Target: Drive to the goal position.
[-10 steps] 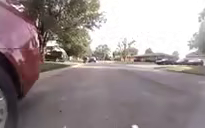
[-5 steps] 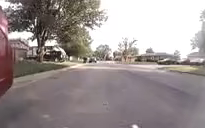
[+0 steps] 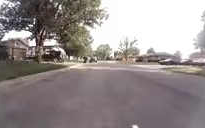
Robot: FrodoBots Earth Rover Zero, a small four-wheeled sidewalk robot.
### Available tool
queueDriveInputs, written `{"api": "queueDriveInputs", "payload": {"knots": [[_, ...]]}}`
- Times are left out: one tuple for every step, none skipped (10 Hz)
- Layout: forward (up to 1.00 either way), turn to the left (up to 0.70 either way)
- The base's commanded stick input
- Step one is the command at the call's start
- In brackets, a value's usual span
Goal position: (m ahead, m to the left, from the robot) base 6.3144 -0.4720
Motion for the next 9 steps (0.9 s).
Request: {"api": "queueDriveInputs", "payload": {"knots": [[1.0, 0.0], [1.0, 0.0], [1.0, 0.0], [0.98, 0.0], [0.98, 0.0], [0.98, 0.0], [0.98, 0.0], [0.98, 0.0], [0.98, 0.0]]}}
